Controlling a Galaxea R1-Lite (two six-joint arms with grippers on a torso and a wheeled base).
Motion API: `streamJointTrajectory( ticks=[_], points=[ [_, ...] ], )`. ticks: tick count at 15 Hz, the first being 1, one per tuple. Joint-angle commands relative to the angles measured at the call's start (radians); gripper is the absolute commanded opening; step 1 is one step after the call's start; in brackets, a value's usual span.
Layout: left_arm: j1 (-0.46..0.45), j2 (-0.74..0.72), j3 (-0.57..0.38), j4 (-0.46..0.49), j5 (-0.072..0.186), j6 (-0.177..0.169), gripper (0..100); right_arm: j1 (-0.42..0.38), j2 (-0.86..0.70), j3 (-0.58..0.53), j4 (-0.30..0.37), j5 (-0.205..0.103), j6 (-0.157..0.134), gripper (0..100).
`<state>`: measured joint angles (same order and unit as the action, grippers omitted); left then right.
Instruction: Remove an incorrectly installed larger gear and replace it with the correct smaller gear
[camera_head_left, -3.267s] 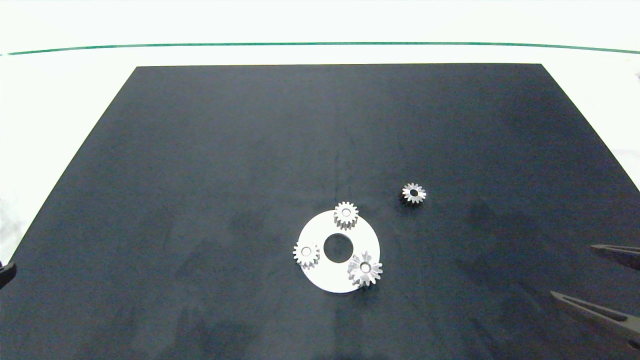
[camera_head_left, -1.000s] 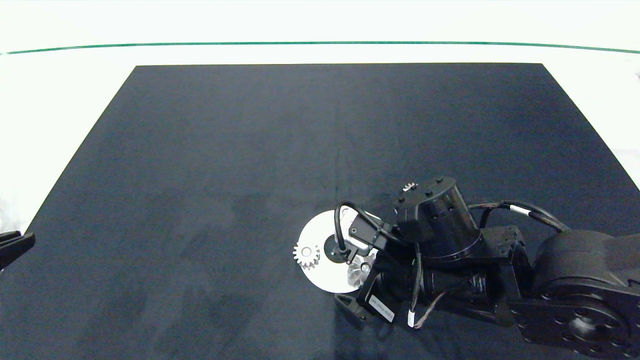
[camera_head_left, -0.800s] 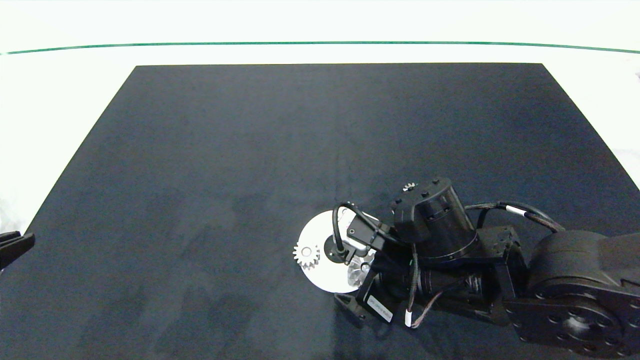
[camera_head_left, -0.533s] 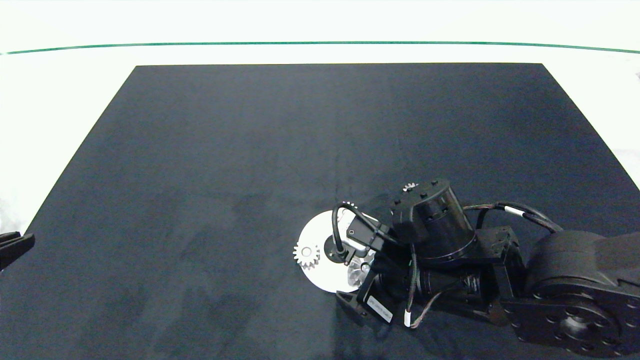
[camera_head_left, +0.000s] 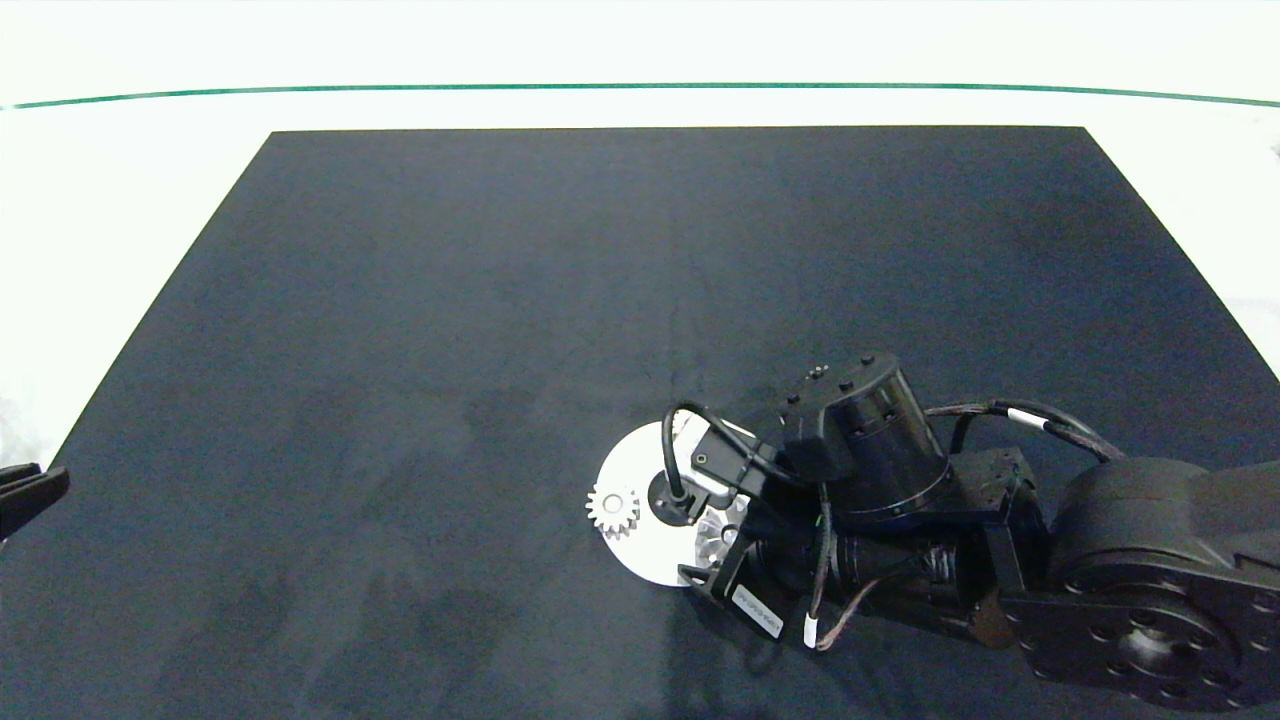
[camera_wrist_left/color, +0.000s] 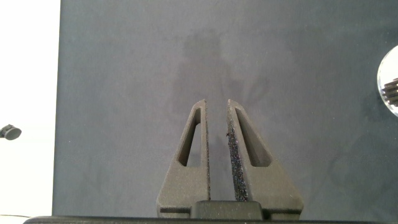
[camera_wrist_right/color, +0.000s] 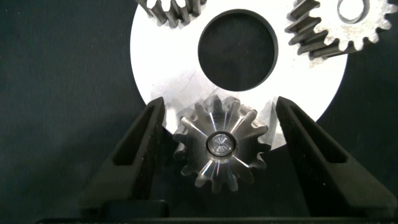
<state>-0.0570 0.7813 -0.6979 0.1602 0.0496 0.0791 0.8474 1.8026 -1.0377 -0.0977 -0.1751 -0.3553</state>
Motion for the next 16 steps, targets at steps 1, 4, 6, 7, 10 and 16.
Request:
streamJointTrajectory(
  ticks=[1,4,6,7,10,16],
  points=[
    [0.0,-0.002,0.0,0.001,0.001,0.001,16,0.001,0.006,-0.001,-0.002,-0.001,-0.002,66],
    [0.0,-0.002,0.0,0.001,0.001,0.001,16,0.002,0.017,-0.002,-0.005,-0.001,-0.002,59],
    [0.0,-0.002,0.0,0.001,0.001,0.001,16,0.002,0.017,-0.002,-0.004,-0.001,-0.002,55],
    [0.0,-0.002,0.0,0.001,0.001,0.001,16,0.002,0.017,-0.002,-0.004,-0.001,-0.002,54],
    [0.0,-0.002,0.0,-0.001,0.001,0.001,16,0.004,0.017,-0.004,-0.004,-0.003,-0.002,47],
    [0.002,-0.002,0.0,-0.001,0.001,0.001,16,0.004,0.017,0.001,-0.002,-0.001,-0.002,36]
  ],
)
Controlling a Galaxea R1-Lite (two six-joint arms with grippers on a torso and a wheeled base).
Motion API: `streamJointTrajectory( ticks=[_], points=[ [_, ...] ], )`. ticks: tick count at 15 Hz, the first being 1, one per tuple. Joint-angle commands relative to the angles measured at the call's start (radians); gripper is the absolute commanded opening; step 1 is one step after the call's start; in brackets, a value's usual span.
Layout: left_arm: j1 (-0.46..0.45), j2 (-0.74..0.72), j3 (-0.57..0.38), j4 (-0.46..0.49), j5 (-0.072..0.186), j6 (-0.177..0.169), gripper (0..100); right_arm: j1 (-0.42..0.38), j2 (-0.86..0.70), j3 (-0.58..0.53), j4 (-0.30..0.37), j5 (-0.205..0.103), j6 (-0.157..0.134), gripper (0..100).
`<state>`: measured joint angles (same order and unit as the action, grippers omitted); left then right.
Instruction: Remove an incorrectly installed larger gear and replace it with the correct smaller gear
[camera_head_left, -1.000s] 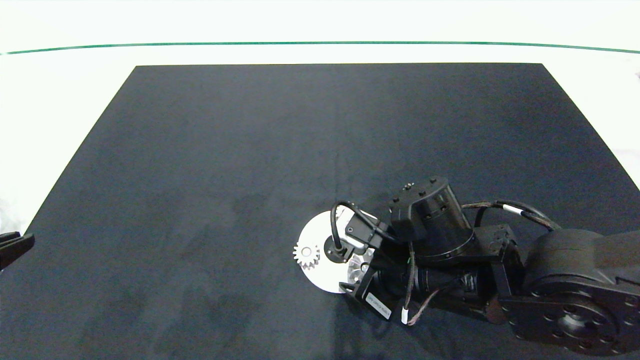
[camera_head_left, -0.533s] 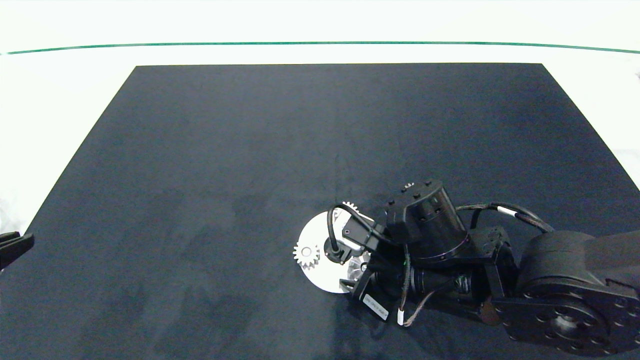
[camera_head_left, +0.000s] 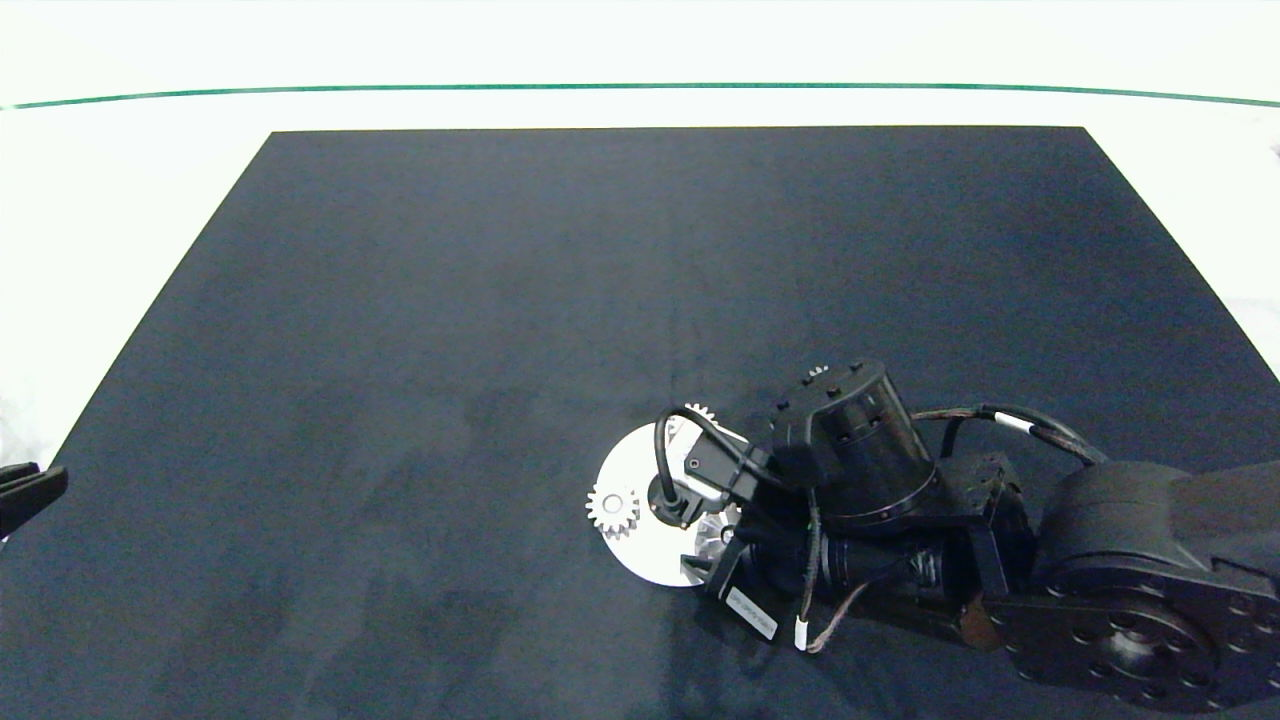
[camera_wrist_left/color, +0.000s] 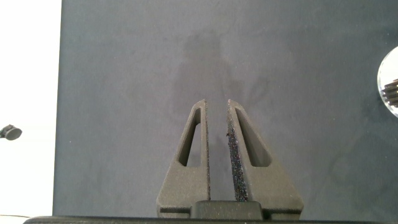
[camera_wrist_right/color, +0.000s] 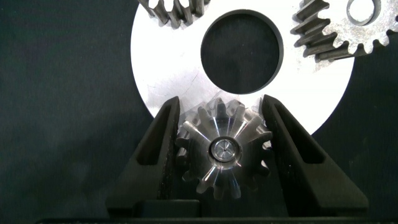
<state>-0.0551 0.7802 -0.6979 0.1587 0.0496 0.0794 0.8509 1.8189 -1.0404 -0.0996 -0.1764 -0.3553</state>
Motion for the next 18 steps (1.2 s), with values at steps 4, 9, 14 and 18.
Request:
streamJointTrajectory(
  ticks=[4,9,14,18],
  points=[
    [0.0,-0.001,0.0,0.002,0.001,0.0,16,-0.001,-0.001,0.003,-0.002,0.006,0.004,31],
    [0.0,-0.001,0.001,0.004,0.001,0.0,16,-0.006,-0.006,-0.009,0.0,0.008,0.009,31],
    [0.0,0.001,0.008,0.005,0.001,0.0,16,-0.003,-0.024,-0.024,0.009,0.008,0.009,31],
    [0.0,0.001,0.009,0.005,0.001,0.0,16,0.004,-0.053,-0.046,0.044,0.008,0.007,31]
  ],
)
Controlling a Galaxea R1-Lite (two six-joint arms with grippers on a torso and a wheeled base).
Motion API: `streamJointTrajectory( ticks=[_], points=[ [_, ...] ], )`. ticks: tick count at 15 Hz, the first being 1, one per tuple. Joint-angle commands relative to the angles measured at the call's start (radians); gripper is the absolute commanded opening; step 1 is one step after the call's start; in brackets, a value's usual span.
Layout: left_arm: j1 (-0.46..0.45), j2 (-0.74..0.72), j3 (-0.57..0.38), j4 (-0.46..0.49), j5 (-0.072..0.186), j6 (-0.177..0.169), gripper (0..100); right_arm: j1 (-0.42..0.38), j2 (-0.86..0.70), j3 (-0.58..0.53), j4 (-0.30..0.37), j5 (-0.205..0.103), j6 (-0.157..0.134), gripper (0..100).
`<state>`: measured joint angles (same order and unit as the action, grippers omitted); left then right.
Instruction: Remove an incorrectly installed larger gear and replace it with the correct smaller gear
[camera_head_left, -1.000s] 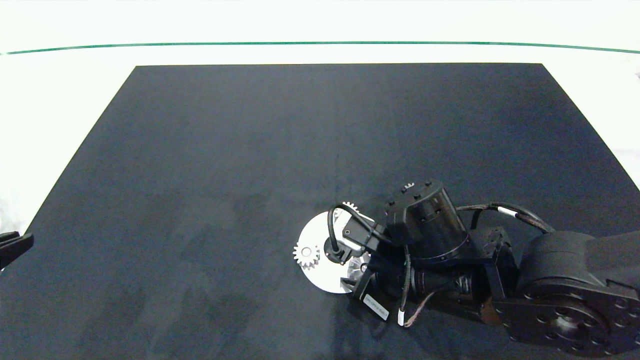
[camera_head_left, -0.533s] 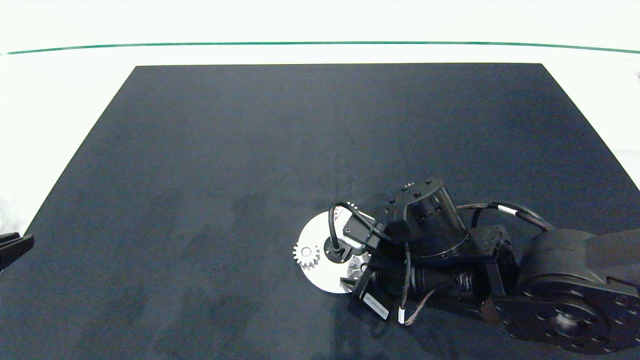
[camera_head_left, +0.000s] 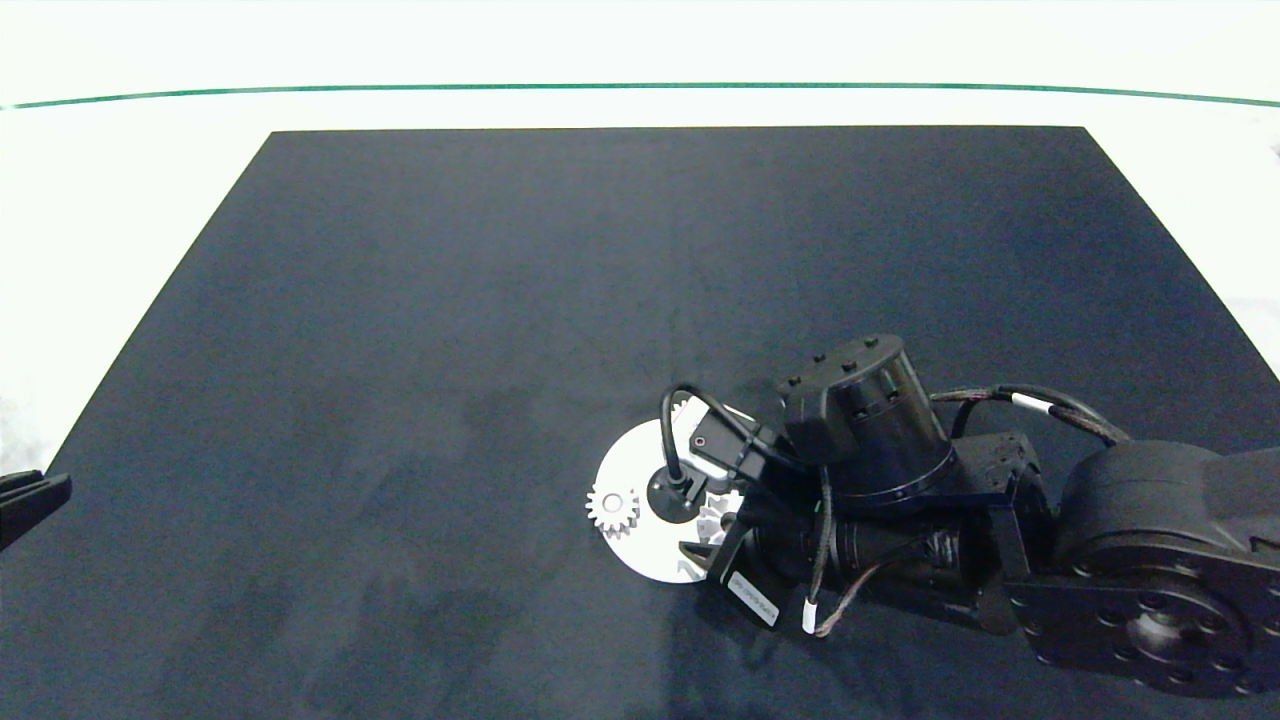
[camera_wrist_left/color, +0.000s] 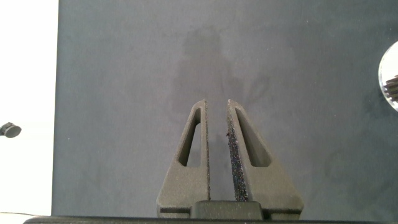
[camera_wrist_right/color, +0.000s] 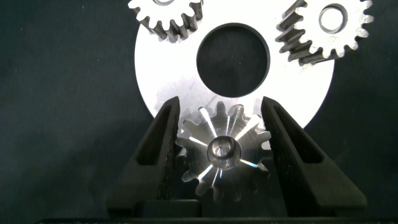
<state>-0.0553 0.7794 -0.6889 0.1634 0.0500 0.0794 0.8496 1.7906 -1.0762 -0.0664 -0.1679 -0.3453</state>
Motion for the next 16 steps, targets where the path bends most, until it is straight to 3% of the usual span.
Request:
streamJointTrajectory(
  ticks=[1,5,8,16],
  points=[
    [0.002,0.003,0.0,0.001,0.001,0.0,16,0.013,-0.033,-0.01,0.013,-0.001,-0.003,31],
    [0.002,0.003,0.0,0.002,0.002,0.0,16,0.025,-0.068,-0.004,0.019,-0.002,-0.003,31],
    [0.003,0.003,0.003,0.004,0.004,0.0,16,0.023,-0.114,0.015,0.099,-0.001,-0.001,31],
    [0.003,0.001,0.016,0.004,0.007,0.002,16,0.019,-0.114,0.022,0.094,-0.004,0.002,31]
  ],
)
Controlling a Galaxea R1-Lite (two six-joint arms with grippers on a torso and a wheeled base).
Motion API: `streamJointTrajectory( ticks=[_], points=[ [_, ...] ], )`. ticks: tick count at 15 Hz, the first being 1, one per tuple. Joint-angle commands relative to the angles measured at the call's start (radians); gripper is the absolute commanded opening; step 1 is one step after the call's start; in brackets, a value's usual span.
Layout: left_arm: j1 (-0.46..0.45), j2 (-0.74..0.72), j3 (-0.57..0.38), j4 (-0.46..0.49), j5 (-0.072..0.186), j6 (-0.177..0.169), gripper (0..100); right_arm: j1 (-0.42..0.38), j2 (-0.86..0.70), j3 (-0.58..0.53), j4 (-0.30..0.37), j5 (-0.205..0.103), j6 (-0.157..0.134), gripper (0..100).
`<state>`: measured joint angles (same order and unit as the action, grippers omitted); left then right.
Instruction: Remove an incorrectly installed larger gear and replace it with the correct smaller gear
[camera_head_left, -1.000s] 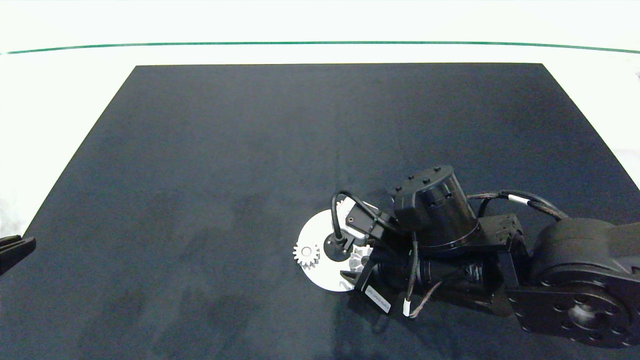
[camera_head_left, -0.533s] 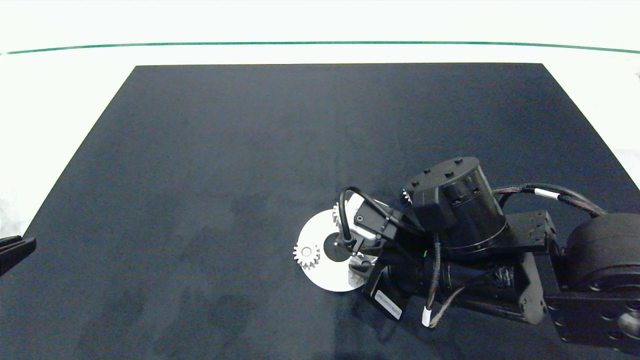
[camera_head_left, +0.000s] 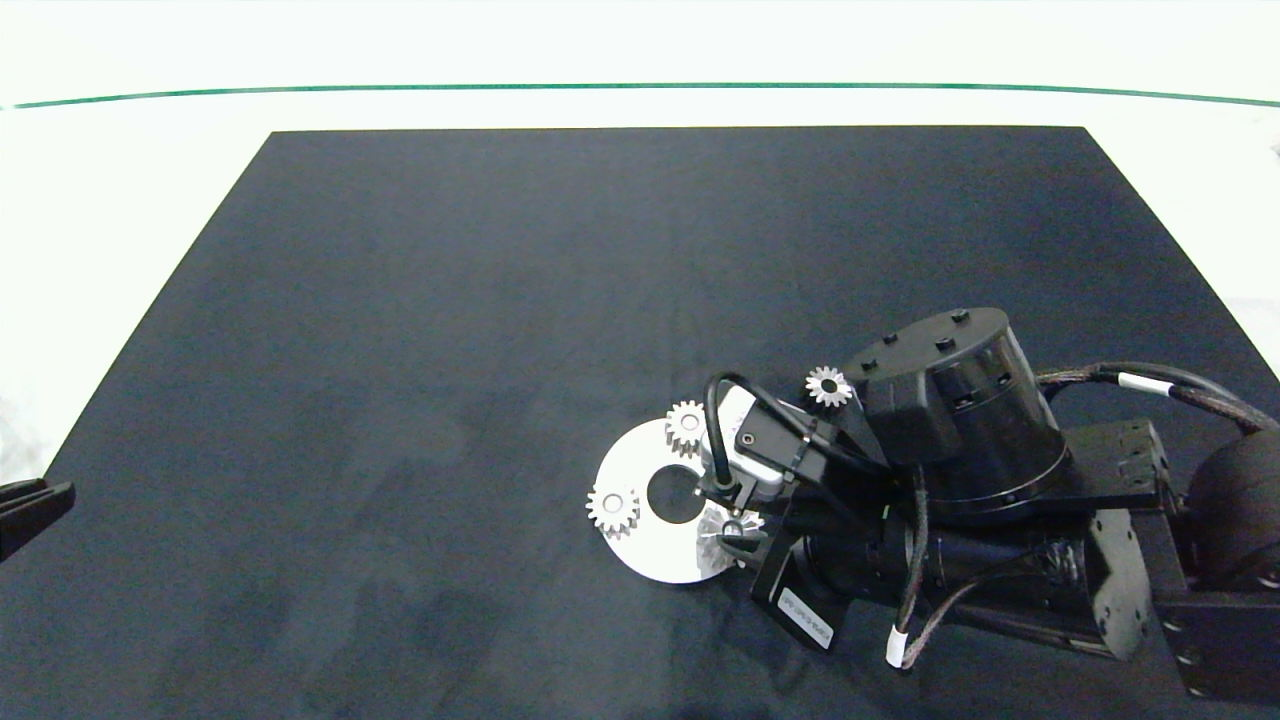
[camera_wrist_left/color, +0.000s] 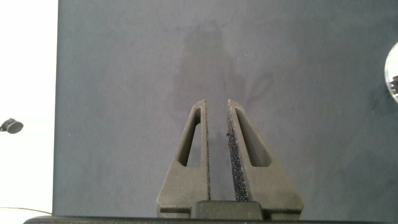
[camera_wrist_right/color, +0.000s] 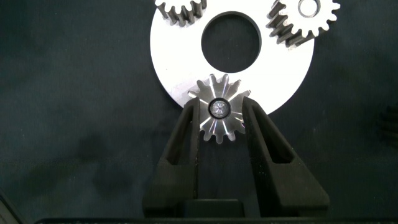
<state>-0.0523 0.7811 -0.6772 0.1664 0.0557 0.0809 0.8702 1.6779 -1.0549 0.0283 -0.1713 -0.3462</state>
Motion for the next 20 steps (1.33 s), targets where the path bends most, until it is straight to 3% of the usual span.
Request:
streamJointTrajectory(
  ticks=[1,2,7,8,10,11,14,16,17,20],
  points=[
    [0.0,0.001,0.007,0.001,0.001,0.0,16,-0.002,0.002,0.0,-0.004,-0.001,0.018,31],
    [-0.001,0.001,0.007,0.001,0.001,0.0,16,0.0,0.003,-0.002,-0.004,-0.002,0.041,100],
    [0.0,0.003,0.007,0.001,0.001,0.0,16,0.004,0.01,0.021,0.002,-0.002,0.049,100],
    [-0.001,0.003,0.007,0.001,0.001,0.0,16,0.006,0.011,0.024,0.002,-0.011,0.062,100],
    [0.0,0.001,0.008,0.001,0.001,0.0,16,0.027,0.023,0.029,0.001,-0.071,0.145,100],
    [0.0,0.001,0.008,0.001,0.001,0.0,16,0.035,0.028,0.029,-0.001,-0.088,0.165,100],
    [0.002,0.0,0.008,0.001,0.001,0.0,16,0.064,0.043,0.03,-0.002,-0.136,0.185,100],
    [0.002,-0.002,0.008,0.001,0.001,-0.001,16,0.095,0.071,0.03,-0.014,-0.211,0.266,100],
    [0.002,-0.003,0.01,0.001,-0.001,0.0,16,0.098,0.082,0.033,-0.019,-0.235,0.28,100],
    [0.002,-0.003,0.008,0.001,0.001,0.0,16,0.098,0.086,0.039,-0.022,-0.244,0.285,100]
  ],
)
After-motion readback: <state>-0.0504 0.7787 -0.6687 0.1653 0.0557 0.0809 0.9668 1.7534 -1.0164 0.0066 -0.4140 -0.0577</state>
